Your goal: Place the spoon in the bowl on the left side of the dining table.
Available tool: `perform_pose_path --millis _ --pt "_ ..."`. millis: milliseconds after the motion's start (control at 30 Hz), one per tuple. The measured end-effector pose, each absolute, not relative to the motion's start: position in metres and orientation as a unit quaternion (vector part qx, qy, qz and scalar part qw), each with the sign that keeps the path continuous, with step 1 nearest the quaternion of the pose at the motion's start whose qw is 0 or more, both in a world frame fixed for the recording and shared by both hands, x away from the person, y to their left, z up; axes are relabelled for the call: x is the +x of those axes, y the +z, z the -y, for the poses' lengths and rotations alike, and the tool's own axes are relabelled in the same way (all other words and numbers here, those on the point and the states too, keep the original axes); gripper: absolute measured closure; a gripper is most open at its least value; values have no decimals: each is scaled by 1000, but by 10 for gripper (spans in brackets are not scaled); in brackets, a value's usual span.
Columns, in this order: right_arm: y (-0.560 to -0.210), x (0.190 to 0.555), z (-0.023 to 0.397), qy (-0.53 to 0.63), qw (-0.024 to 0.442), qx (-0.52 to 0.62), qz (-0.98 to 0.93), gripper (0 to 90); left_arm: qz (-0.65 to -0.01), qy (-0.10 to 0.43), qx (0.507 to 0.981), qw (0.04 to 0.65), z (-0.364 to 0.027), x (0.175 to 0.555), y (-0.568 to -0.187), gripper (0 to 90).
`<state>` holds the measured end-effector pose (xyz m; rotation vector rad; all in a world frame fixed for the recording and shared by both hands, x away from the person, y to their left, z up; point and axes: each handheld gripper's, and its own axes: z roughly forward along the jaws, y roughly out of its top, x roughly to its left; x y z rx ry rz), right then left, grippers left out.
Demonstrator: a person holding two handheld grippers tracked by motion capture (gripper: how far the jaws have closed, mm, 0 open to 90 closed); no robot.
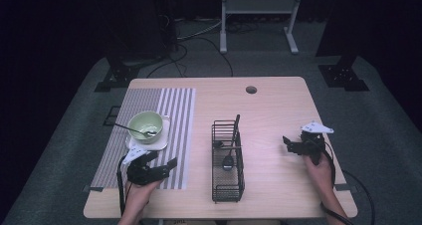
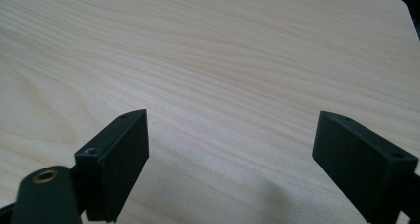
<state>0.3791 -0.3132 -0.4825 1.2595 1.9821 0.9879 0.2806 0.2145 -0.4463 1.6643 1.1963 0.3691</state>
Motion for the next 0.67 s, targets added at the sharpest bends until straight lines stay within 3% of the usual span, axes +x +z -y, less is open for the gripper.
perform_pose_path --millis 667 --pt "-482 379 313 372 292 472 -744 131 -482 150 698 508 -204 275 -450 101"
